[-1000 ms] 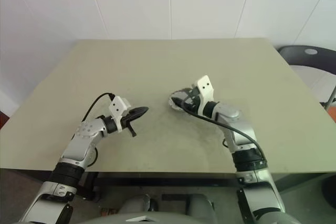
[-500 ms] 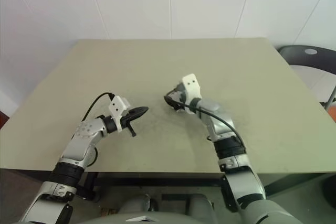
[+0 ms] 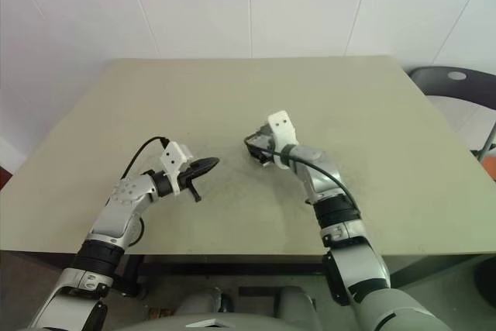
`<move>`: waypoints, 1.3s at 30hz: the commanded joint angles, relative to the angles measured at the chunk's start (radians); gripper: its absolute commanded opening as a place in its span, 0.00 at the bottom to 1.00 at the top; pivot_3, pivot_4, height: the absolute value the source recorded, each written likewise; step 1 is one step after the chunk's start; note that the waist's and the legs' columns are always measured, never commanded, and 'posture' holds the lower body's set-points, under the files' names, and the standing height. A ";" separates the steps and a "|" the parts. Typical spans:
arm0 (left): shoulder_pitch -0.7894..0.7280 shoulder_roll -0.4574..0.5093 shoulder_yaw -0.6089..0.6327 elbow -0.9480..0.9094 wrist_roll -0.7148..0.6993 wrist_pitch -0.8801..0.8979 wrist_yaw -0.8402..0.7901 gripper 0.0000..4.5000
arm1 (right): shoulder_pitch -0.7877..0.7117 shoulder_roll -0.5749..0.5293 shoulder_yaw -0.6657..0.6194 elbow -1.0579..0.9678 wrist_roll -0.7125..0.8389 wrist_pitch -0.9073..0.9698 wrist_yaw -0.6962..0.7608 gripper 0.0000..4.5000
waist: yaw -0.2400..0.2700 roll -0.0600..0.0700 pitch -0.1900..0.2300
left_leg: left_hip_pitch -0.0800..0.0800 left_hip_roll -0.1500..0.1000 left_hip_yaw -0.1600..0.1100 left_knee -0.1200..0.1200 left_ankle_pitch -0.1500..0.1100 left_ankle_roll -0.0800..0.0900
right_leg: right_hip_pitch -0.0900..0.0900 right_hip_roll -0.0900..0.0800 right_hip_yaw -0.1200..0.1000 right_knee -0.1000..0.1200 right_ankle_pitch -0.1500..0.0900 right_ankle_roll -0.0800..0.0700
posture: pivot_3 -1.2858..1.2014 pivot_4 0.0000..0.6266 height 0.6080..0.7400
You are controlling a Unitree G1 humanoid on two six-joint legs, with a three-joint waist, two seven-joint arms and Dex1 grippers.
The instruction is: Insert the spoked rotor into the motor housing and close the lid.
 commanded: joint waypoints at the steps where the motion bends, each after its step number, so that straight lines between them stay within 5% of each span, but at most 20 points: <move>1: -0.011 0.005 0.016 -0.040 -0.011 -0.013 -0.001 0.00 | -0.016 -0.007 0.013 -0.004 -0.012 0.024 0.010 0.99 | 0.000 0.000 0.000 | 0.000 0.000 0.000 0.000 0.000 0.000 | 0.000 0.000 0.000 0.000 0.000 0.000 | 0.52 0.00 1.00; 7: -0.015 0.004 0.016 -0.036 -0.010 -0.014 -0.001 0.00 | -0.014 -0.005 0.016 -0.002 -0.012 0.035 0.025 0.99 | 0.000 0.000 0.000 | 0.002 0.000 0.000 0.000 0.000 0.000 | 0.002 0.000 0.000 0.000 0.000 0.000 | 0.52 0.00 1.00; 12: -0.016 0.005 0.017 -0.034 -0.008 -0.016 0.001 0.00 | -0.018 0.004 0.006 0.004 -0.011 0.024 0.027 0.73 | -0.002 0.000 0.000 | 0.002 0.000 0.000 0.000 0.000 0.000 | 0.002 0.000 0.000 0.000 0.000 0.000 | 0.52 0.00 1.00; 24: -0.019 0.006 0.016 -0.035 -0.006 -0.016 0.003 0.00 | -0.064 0.043 -0.119 0.049 0.039 -0.107 -0.060 0.73 | 0.000 0.000 0.000 | 0.002 0.000 0.000 0.000 0.000 0.000 | 0.001 0.000 0.000 0.000 0.000 0.000 | 0.52 0.00 1.00; 39: -0.019 0.005 0.016 -0.033 -0.004 -0.017 0.007 0.00 | -0.034 0.016 0.007 0.107 -0.127 -0.242 -0.097 0.73 | -0.001 0.000 0.000 | 0.001 0.000 0.001 -0.001 0.000 0.000 | 0.001 0.001 0.000 0.000 0.000 0.000 | 0.52 0.00 1.00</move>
